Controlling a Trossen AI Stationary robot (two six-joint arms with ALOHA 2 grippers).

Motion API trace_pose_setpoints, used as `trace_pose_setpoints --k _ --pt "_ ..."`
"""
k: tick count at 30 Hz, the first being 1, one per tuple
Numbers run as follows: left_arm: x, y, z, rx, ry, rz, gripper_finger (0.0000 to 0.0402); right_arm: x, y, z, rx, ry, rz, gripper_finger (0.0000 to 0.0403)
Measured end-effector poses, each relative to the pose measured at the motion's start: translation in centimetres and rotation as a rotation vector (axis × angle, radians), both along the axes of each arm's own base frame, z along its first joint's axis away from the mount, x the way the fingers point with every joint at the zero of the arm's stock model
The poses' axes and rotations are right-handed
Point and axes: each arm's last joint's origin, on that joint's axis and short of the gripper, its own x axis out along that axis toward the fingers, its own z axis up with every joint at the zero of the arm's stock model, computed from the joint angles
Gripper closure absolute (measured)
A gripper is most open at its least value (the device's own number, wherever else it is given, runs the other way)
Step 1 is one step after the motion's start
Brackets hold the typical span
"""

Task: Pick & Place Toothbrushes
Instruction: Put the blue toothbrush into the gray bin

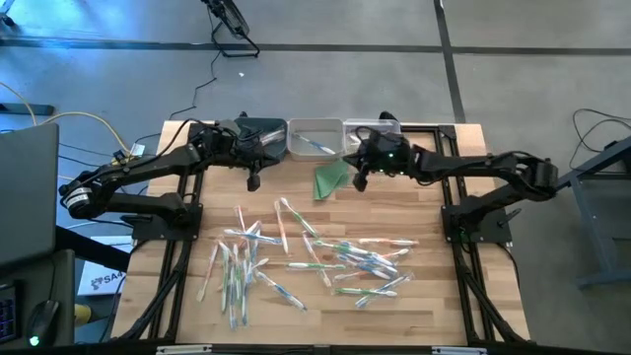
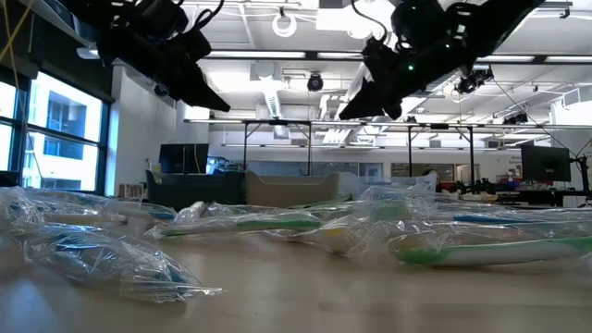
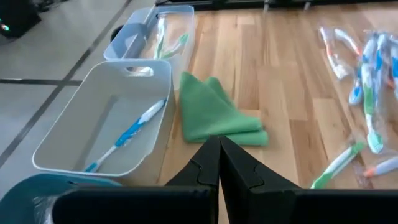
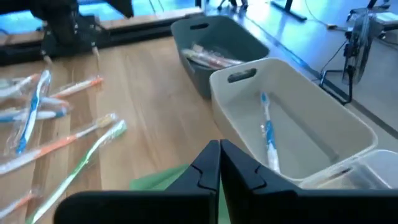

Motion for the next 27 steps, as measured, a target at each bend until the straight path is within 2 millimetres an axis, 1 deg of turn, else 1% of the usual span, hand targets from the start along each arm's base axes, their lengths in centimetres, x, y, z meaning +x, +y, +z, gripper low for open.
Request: trace_pose_setpoints --k 5,10,16,22,24,27 --pt "-0.4 0.0 -0.5 0.0 0.073 0.067 0.0402 -0.7 -1.6 0.0 -0.015 -0.034 -0.066 0.0397" --pt "-0.7 0.0 -1.0 -0.045 0.137 0.151 0.0402 -1.2 -3.3 0.7 -0.088 -0.081 -0.109 0.0396" --pt "-0.9 -0.1 -1.3 -0.112 0.149 0.196 0.0402 -2.2 -5.2 1.5 -0.138 -0.151 -0.182 0.0396" --pt "-0.9 0.0 -1.3 -0.134 0.139 0.21 0.0402 -3.2 -6.7 1.5 -0.14 -0.155 -0.24 0.0396" --pt "-0.9 0.0 -1.3 -0.133 0.137 0.21 0.0402 -3.4 -7.0 1.5 -0.128 -0.161 -0.219 0.0396" --pt "-0.8 0.0 -1.2 -0.13 0.129 0.21 0.0402 -3.6 -7.2 1.5 -0.093 -0.176 -0.124 0.0398"
